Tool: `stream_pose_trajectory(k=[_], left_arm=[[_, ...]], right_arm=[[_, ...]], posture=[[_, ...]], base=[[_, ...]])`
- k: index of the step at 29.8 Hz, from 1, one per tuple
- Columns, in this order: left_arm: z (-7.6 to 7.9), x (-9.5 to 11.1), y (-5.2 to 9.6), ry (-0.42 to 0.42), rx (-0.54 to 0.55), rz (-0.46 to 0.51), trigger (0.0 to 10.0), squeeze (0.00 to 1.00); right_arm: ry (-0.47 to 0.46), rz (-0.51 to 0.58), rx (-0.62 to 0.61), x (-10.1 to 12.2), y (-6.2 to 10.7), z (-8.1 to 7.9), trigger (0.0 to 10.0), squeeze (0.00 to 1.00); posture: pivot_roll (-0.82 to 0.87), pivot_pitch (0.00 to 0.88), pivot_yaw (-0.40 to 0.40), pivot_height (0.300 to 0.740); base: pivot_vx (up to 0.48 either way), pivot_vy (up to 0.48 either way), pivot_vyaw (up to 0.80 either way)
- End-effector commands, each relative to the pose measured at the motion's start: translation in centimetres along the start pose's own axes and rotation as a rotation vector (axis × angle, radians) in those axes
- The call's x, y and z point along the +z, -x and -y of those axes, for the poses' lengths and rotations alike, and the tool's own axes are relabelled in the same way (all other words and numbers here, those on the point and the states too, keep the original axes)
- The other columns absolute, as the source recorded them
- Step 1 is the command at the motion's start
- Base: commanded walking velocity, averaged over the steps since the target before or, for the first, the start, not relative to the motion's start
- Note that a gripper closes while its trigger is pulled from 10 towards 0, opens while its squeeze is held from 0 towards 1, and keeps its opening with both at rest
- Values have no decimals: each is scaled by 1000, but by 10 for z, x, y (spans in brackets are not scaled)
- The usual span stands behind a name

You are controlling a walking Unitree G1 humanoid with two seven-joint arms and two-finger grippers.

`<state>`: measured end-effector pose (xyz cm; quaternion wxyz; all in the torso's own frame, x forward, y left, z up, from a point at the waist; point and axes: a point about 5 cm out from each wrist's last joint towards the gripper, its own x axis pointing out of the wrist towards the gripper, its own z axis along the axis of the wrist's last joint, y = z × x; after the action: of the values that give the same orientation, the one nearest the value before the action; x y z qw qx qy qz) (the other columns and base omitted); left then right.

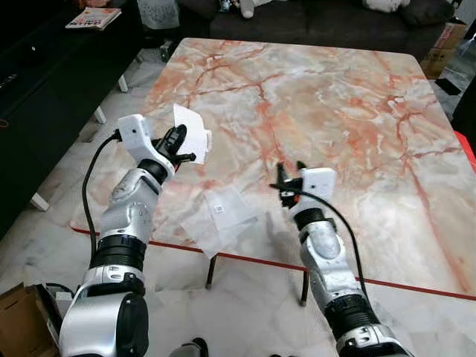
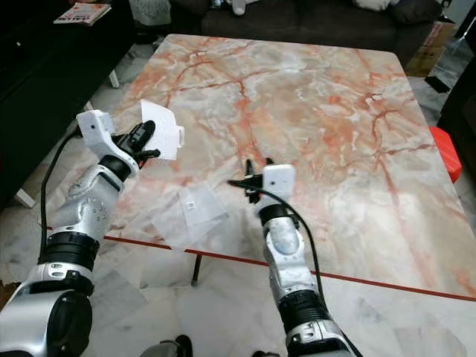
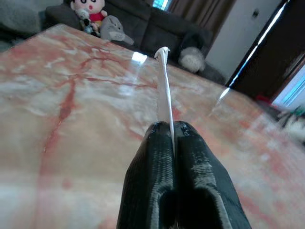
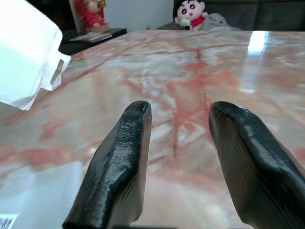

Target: Picking trash to rubbish bin

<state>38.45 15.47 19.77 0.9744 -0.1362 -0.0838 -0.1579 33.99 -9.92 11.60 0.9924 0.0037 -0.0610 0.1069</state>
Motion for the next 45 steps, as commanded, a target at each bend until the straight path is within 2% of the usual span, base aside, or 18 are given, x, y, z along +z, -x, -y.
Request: stream_pose_trajectory(k=[1, 3, 4, 5, 9, 12, 24, 28, 45], left_arm=[[-3, -6, 3, -94, 20, -27, 10000, 0], [-2, -7, 3, -119, 21, -33, 10000, 0], [2, -12, 3, -167, 14, -41, 10000, 0], [3, -14, 3, -181, 12, -41, 10000, 0], [8, -16, 3, -193, 21, -19, 10000, 0], [13, -15, 1, -237, 31, 10, 10000, 0], [16, -17, 0, -263, 34, 27, 10000, 0], [18, -17, 0, -292, 24, 32, 10000, 0], [16, -14, -4, -271, 44, 42, 10000, 0]], right_arm=[[10, -35, 6, -6, 2, -1, 10000, 0], [10, -37, 3, -7, 2, -1, 10000, 0], [12, -38, -1, -6, 2, -1, 10000, 0], [14, -38, -4, -6, 1, -1, 10000, 0], [10, -31, -4, -3, 0, -1, 10000, 0], [12, -31, -4, -3, 0, -1, 10000, 0], [-3, -16, -21, -1, 0, 0, 10000, 0], [-3, -18, -20, -1, 1, 0, 10000, 0], [-5, -19, -27, -1, 1, 2, 10000, 0]], posture=[[143, 139, -1, 740], [146, 140, -1, 740], [146, 139, 0, 740], [146, 139, 0, 740], [140, 138, 0, 740], [141, 140, -1, 740], [140, 140, 1, 740], [139, 142, 1, 740], [139, 141, 1, 740]], base=[[0, 0, 0], [0, 0, 0], [0, 0, 0], [0, 0, 0], [0, 0, 0], [0, 320, 0], [0, 463, 0], [0, 0, 0], [0, 0, 0]])
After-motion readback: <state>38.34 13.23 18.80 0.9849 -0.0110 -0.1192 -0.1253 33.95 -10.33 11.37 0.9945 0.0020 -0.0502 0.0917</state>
